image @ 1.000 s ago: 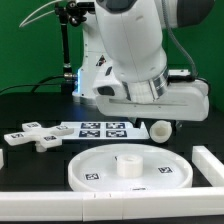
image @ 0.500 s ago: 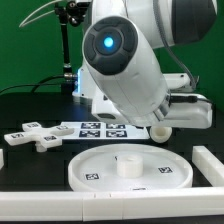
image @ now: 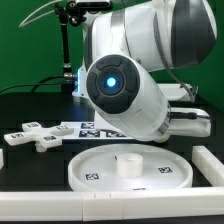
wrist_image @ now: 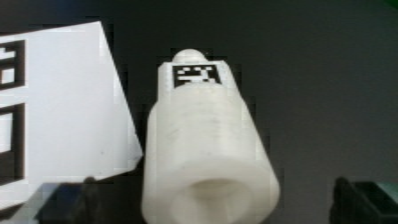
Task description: Assemble round table
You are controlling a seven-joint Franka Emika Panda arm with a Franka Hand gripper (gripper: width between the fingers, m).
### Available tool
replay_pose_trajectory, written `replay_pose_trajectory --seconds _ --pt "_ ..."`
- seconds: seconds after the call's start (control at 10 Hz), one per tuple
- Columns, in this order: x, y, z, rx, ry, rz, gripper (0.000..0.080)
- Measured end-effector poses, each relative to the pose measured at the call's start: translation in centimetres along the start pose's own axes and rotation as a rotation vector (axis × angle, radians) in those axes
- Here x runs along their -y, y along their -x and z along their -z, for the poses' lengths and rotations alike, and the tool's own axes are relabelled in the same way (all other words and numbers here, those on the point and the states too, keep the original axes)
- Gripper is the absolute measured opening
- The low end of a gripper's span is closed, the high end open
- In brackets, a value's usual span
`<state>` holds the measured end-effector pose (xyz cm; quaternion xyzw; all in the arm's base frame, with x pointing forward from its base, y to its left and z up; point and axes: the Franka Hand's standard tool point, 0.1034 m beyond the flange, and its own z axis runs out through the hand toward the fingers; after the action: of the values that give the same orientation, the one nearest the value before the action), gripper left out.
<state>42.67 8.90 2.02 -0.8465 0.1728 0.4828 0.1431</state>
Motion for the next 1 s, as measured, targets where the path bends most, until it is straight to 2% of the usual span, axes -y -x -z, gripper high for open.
replay_pose_trajectory --seconds 0.6,0.8,1.0 --pt "-0.3 -0.4 -1.4 0.011 0.008 -0.008 0.0649" --pt "-0.4 -0.4 -1.7 0.014 0.009 -0.010 0.0404" --pt "-0.4 -0.4 -1.8 0.015 0.009 -0.010 0.0407"
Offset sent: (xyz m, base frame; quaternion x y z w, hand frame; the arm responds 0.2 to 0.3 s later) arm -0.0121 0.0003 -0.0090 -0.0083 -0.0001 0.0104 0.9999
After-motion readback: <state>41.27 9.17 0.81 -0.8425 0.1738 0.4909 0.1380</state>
